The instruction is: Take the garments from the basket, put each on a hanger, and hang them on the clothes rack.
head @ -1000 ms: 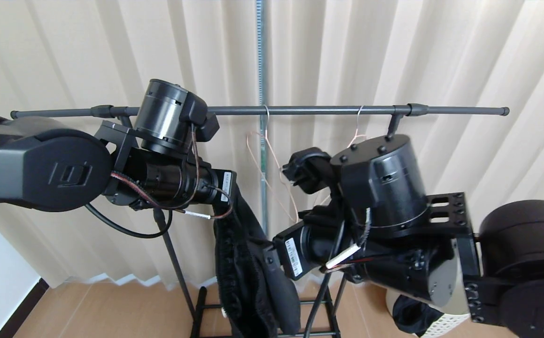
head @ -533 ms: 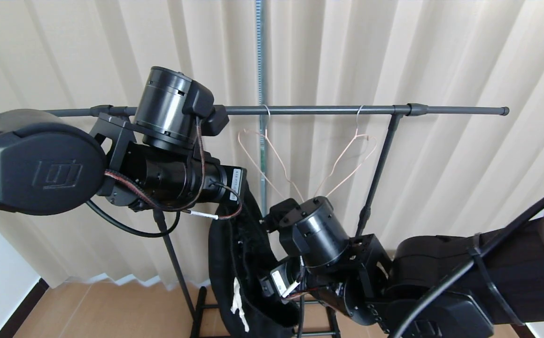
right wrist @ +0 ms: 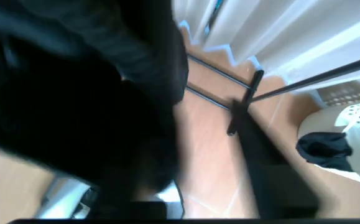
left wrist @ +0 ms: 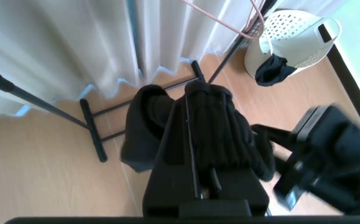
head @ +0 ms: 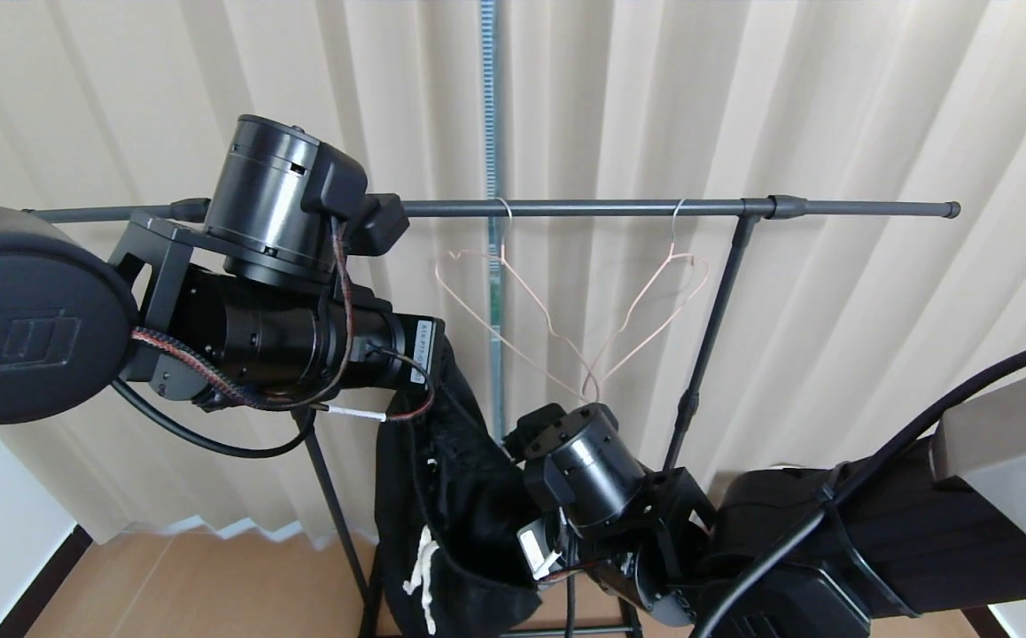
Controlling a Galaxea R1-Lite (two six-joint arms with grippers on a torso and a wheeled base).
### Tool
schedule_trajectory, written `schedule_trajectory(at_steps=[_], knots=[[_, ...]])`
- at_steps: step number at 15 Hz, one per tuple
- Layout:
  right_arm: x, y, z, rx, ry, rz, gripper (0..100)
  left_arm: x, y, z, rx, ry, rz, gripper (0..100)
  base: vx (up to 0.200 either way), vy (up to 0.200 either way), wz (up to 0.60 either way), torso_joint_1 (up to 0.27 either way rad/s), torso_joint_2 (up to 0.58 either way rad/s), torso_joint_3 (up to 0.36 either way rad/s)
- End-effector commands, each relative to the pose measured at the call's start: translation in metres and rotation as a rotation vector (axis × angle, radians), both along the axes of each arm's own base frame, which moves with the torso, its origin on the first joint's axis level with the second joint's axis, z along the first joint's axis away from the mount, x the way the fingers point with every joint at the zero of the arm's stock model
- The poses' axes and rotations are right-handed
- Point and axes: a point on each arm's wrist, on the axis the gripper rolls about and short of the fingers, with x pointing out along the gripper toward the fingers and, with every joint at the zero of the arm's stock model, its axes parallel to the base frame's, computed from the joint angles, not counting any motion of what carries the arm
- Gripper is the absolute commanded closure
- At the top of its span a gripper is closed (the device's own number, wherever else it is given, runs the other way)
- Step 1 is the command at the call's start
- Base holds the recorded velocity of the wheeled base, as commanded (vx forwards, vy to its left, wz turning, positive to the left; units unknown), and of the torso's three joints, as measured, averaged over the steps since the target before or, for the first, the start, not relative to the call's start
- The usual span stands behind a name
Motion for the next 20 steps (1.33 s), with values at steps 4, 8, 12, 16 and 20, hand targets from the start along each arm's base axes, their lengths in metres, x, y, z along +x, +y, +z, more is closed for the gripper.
schedule_trajectory(at_steps=[4, 8, 12, 16, 20], knots=[[0.014, -0.054, 0.022, 0.133, -0.078, -0.108, 100, -0.003, 0.001, -0.009, 0.031, 0.023, -0.021, 100, 0.0, 0.0, 0.0, 0.0, 0.0, 0.0], [0.025, -0.087, 0.045, 0.2, -0.131, -0.191, 100, 0.001, -0.004, -0.024, 0.059, 0.065, -0.032, 100, 0.0, 0.0, 0.0, 0.0, 0.0, 0.0], [0.02, -0.108, 0.07, 0.245, -0.196, -0.242, 100, 0.013, -0.018, -0.051, 0.102, 0.133, -0.041, 100, 0.0, 0.0, 0.0, 0.0, 0.0, 0.0], [0.008, -0.124, 0.09, 0.29, -0.248, -0.26, 100, 0.013, -0.03, -0.053, 0.107, 0.128, -0.072, 100, 0.0, 0.0, 0.0, 0.0, 0.0, 0.0], [0.013, -0.132, 0.096, 0.317, -0.295, -0.289, 100, 0.012, -0.031, -0.052, 0.109, 0.122, -0.082, 0, 0.0, 0.0, 0.0, 0.0, 0.0, 0.0]])
